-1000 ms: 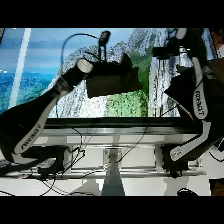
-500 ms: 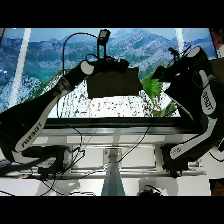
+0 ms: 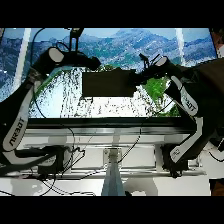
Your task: Fold the clothes and pants, and hang the long-sleeved shirts on hangers.
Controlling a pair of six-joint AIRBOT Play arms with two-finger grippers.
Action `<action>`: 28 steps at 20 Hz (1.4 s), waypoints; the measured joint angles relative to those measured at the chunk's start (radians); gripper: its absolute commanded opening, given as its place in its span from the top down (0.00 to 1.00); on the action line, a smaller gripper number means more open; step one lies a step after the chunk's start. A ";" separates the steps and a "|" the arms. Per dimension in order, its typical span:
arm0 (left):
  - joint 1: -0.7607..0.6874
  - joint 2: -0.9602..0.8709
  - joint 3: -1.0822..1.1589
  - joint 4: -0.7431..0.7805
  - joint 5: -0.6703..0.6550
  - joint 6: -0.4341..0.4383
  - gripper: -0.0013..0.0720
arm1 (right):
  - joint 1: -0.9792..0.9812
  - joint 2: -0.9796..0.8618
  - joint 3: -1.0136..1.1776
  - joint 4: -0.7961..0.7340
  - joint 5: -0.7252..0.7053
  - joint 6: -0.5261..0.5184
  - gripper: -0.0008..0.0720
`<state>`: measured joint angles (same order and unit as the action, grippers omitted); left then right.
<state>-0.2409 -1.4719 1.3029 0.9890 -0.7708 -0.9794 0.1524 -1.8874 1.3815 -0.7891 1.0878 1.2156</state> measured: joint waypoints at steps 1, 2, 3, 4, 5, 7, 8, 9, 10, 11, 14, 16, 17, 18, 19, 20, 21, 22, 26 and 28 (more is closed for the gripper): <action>0.028 0.022 0.000 0.042 -0.037 0.000 0.02 | 0.014 0.004 -0.001 0.001 -0.011 -0.001 0.96; 0.057 0.047 0.000 0.089 -0.074 0.000 0.02 | 0.023 0.013 -0.001 -0.008 -0.018 -0.002 0.96; 0.084 0.075 0.000 0.134 -0.104 0.000 0.02 | 0.026 0.027 0.005 -0.016 -0.020 -0.002 0.96; 0.107 0.101 0.000 0.173 -0.123 0.000 0.02 | 0.024 0.049 0.014 -0.029 -0.027 0.000 0.96; 0.131 0.129 0.000 0.210 -0.139 0.000 0.02 | 0.016 0.074 0.026 -0.051 -0.027 0.010 0.96; 0.169 0.170 0.000 0.251 -0.159 0.000 0.02 | -0.018 0.146 0.056 -0.115 -0.028 0.063 0.96; 0.185 0.186 0.000 0.269 -0.168 0.000 0.02 | -0.043 0.193 0.074 -0.152 -0.028 0.101 0.96; 0.197 0.196 0.000 0.280 -0.172 0.000 0.02 | -0.070 0.241 0.089 -0.188 -0.027 0.137 0.96; 0.206 0.205 0.000 0.289 -0.175 0.000 0.02 | -0.106 0.298 0.105 -0.229 -0.027 0.179 0.96; 0.213 0.211 0.000 0.294 -0.180 0.000 0.02 | -0.142 0.355 0.121 -0.266 -0.020 0.218 0.96; 0.223 0.220 0.000 0.308 -0.185 0.000 0.02 | -0.280 0.542 0.160 -0.388 0.029 0.337 0.96; 0.226 0.223 0.000 0.312 -0.187 0.000 0.02 | -0.383 0.665 0.172 -0.489 0.085 0.402 0.96; 0.227 0.224 0.000 0.312 -0.187 0.000 0.02 | -0.436 0.721 0.176 -0.544 0.121 0.430 0.96; 0.228 0.225 0.000 0.313 -0.188 0.000 0.02 | -0.496 0.779 0.179 -0.602 0.163 0.460 0.96; 0.229 0.225 0.000 0.314 -0.188 0.000 0.02 | -0.561 0.834 0.181 -0.662 0.205 0.488 0.96; 0.229 0.225 0.000 0.315 -0.188 0.000 0.02 | -0.622 0.881 0.182 -0.713 0.243 0.512 0.96; 0.229 0.225 0.000 0.315 -0.188 0.000 0.02 | -0.685 0.924 0.184 -0.752 0.269 0.530 0.96; 0.229 0.225 0.000 0.315 -0.188 0.000 0.02 | -0.755 0.964 0.185 -0.792 0.298 0.545 0.96; 0.229 0.225 0.000 0.316 -0.188 0.000 0.02 | -0.990 1.054 0.186 -0.875 0.380 0.575 0.07; 0.229 0.225 0.000 0.316 -0.188 0.000 0.02 | -1.051 1.069 0.186 -0.877 0.407 0.579 0.08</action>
<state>-0.0120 -1.2465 1.3033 1.3048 -0.9588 -0.9794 -0.8986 -0.8181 1.5673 -1.6665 1.4952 1.7950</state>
